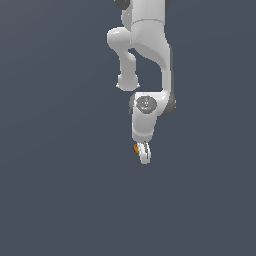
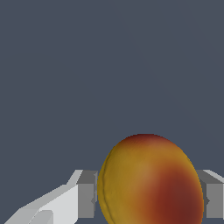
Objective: Pick up the object and move it to a goal position.
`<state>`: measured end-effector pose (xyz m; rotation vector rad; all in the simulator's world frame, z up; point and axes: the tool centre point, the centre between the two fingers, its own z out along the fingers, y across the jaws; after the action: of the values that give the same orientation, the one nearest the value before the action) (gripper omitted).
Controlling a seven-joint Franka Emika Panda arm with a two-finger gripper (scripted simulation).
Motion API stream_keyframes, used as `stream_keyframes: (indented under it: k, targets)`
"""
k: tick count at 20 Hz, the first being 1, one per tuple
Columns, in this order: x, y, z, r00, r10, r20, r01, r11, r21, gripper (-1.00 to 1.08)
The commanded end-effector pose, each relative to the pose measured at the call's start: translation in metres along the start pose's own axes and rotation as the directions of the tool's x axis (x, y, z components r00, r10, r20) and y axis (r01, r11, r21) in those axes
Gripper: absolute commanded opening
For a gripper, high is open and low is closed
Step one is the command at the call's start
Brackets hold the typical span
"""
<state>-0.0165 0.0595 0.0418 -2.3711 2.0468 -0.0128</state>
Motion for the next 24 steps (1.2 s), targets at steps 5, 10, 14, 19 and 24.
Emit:
stream_keyframes:
  k: [5,10,14,19,24]
  targets:
    - [-0.002,-0.002,-0.021,1.0,0.0,0.0,0.0,1.0,0.001,-1.0]
    - [-0.005,-0.005,-0.055,1.0,0.001,0.0,-0.001,1.0,-0.002,-1.0]
    - [-0.008,-0.008,-0.092,1.0,0.001,-0.001,-0.001,1.0,-0.005,-1.0]
    - [-0.012,-0.013,-0.134,1.0,0.001,-0.001,-0.001,1.0,-0.009,-1.0]
    - [-0.015,-0.017,-0.162,1.0,0.0,-0.001,0.0,1.0,-0.011,-1.0]
